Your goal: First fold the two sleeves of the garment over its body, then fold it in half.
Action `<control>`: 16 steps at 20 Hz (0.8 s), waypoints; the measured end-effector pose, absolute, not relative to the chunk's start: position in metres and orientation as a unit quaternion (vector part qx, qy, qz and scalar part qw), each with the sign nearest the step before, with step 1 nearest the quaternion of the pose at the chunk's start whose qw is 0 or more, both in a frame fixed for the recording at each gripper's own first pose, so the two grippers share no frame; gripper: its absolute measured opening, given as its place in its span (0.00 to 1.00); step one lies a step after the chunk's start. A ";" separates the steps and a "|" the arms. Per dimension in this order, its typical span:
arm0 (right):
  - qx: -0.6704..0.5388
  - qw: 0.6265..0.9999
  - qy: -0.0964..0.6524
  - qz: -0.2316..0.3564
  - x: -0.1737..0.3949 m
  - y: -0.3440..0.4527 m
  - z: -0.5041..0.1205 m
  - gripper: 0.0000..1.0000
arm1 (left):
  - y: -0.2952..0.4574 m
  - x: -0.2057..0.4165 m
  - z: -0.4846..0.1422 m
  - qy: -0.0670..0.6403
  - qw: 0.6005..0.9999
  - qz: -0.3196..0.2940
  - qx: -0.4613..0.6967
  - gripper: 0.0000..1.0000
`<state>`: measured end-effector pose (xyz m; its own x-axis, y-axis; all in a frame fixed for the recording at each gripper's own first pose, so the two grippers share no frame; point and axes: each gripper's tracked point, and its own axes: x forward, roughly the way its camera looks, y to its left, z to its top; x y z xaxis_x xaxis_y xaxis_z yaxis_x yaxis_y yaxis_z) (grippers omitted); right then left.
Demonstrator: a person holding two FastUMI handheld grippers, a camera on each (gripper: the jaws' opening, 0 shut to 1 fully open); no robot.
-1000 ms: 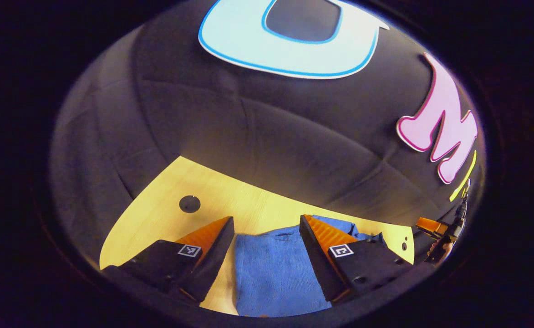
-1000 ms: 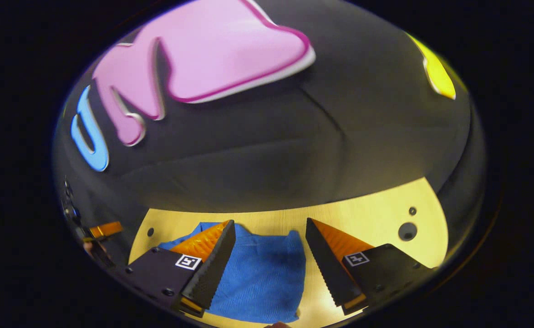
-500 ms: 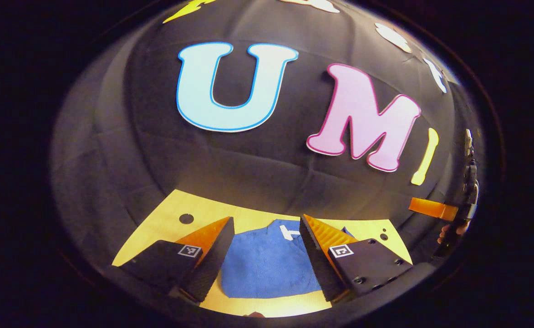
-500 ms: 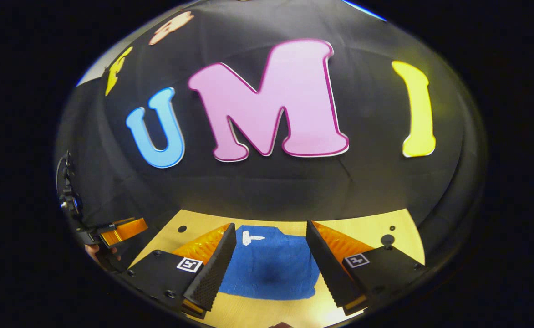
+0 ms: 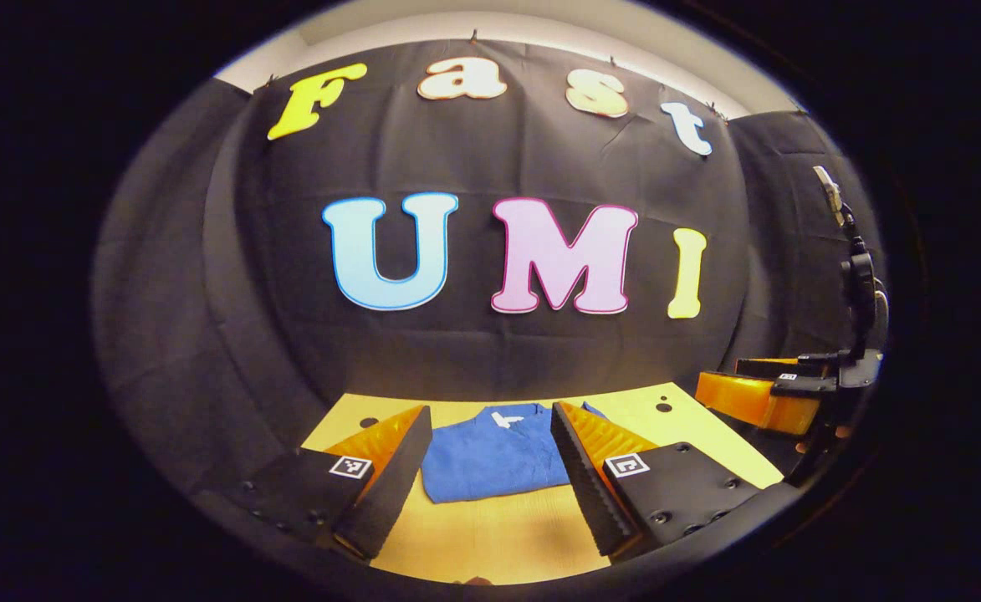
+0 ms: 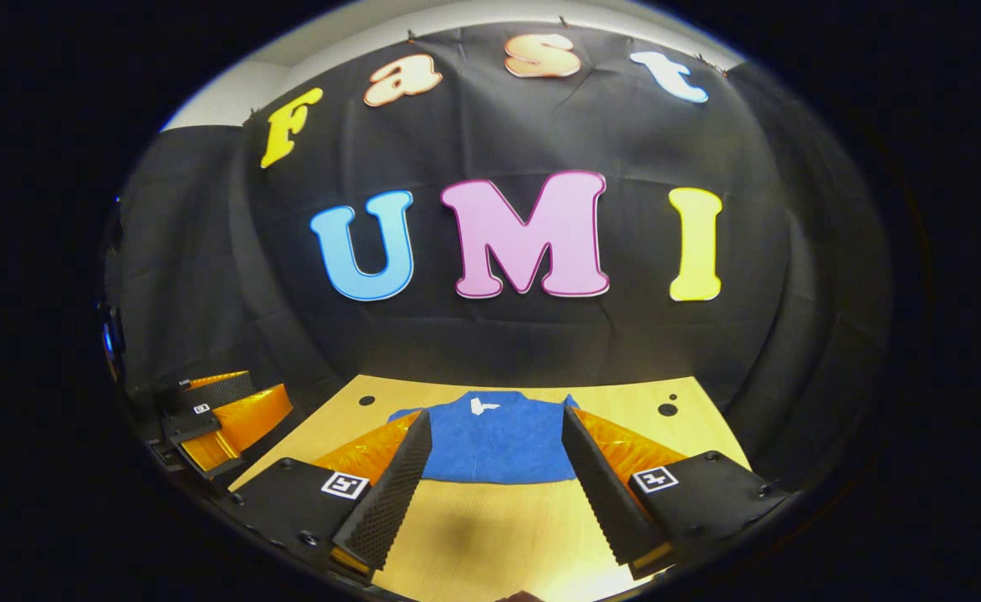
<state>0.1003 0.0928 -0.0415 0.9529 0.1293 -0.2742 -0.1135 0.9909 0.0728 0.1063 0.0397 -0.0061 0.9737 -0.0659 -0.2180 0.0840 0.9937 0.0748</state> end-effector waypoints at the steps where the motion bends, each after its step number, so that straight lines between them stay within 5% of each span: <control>1: 0.023 0.989 0.132 0.059 0.082 0.090 -0.039 0.98 | 0.031 0.084 -0.011 0.103 0.993 -0.044 0.045 0.83; 7: -0.023 0.997 0.047 0.056 0.009 0.054 -0.001 0.97 | 0.002 0.017 0.019 0.050 0.997 -0.033 0.045 0.81; 16: -0.028 0.997 -0.020 0.074 -0.015 0.031 0.037 0.97 | -0.028 -0.016 0.022 0.022 0.998 -0.016 0.054 0.82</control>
